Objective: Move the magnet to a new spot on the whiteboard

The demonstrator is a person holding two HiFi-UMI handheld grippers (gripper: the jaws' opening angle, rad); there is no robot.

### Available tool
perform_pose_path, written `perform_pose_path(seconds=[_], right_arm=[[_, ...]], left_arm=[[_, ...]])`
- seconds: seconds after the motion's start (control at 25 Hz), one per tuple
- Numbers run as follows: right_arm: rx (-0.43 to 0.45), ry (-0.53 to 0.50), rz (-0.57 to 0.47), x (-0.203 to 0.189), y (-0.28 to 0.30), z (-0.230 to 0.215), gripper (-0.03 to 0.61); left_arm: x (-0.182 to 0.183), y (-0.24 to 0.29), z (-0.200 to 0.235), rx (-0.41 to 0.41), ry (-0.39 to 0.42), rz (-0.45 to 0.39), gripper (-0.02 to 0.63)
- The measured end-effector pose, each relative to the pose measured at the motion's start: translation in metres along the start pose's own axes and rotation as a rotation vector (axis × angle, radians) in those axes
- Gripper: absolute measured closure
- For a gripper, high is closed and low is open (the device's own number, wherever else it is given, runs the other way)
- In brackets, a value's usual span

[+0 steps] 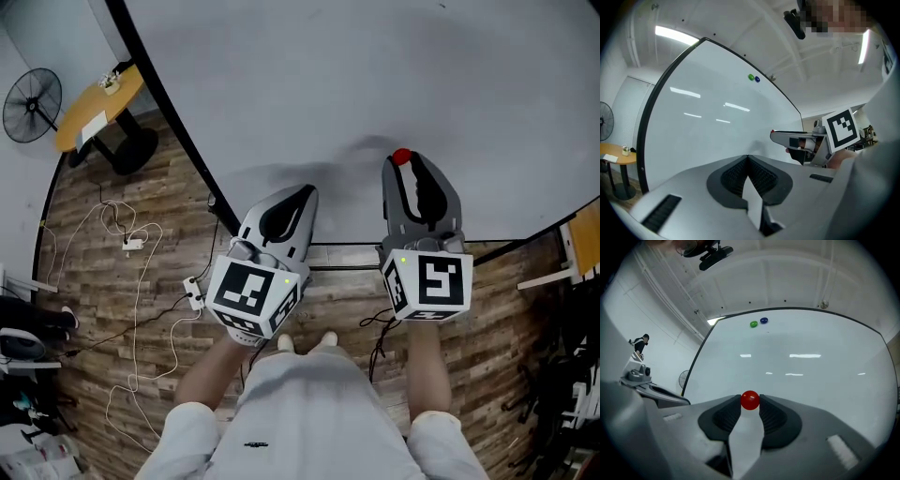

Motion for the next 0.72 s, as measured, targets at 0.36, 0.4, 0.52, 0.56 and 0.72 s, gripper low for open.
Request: perform_pose_path(seconds=[0.36,0.4,0.52,0.56,0.72], right_arm=[[0.04,-0.009,-0.022,0.02,0.024,0.02,0.448],[0.04,-0.009,-0.025,0.023,0.025,0.021,0.446],[0.033,-0.015,-0.033,0.03,0.029,0.027,0.446],[0.03,-0.017,-0.036,0.032,0.031,0.029,0.446],[0.015,-0.04,-0.038,0.038,0.04,0.031,0.446]], left_arm=[[0.011,-0.011,0.018,0.048,0.0,-0.024,0.607],[0.013,-0.012,0.02,0.052,0.002,-0.029,0.607],[0.016,-0.016,0.024,0.059,0.005,-0.036,0.607],[0.017,-0.016,0.025,0.061,0.006,-0.036,0.607],[0.017,-0.013,0.031,0.064,0.0,-0.039,0.607]])
Point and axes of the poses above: the fingertips, and each gripper's own axes: y forward along the fingers, z to its left, x out of its top, the point moved 7 cm from there along -y, backward along the fingers, and after that the axes turned 15 degrees about z, right-handed, at the moved point
